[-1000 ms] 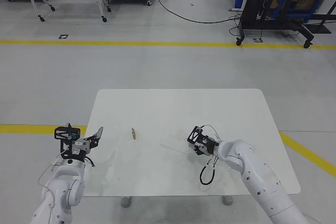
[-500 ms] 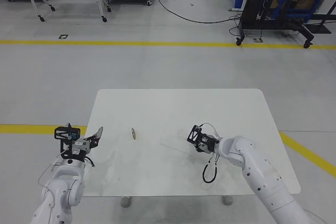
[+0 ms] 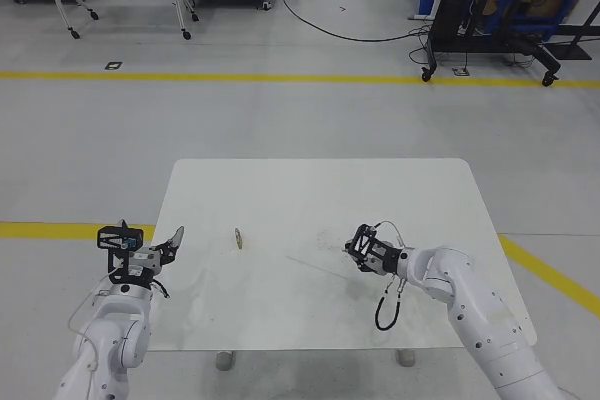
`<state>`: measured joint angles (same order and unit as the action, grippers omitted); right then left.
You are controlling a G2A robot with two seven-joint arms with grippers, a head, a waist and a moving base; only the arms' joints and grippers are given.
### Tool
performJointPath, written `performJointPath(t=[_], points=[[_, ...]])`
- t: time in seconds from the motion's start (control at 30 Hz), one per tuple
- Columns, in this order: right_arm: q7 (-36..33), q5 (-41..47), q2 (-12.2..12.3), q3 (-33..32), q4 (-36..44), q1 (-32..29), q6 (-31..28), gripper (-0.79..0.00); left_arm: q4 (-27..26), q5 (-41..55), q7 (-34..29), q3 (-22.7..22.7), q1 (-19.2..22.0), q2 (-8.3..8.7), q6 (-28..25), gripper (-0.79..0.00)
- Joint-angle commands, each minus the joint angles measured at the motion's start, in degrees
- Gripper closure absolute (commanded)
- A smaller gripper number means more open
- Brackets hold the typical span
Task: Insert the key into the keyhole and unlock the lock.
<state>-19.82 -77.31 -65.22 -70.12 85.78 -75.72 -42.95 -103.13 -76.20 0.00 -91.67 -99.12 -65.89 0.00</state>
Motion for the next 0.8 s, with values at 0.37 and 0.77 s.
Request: performJointPath(t=[0.37,0.77], points=[[21.11,6.65,-0.63,3.98,-1.22,4.38,-12.28,0.000,0.00,0.00,0.00,0.00,0.00,0.00,0.00,-0.785],[21.78,6.50,-0.58,3.84,-1.67,4.26,-12.03,0.000,2.89,19.39,1.82,-0.89,0.92,-0.32,-12.71,-0.785]])
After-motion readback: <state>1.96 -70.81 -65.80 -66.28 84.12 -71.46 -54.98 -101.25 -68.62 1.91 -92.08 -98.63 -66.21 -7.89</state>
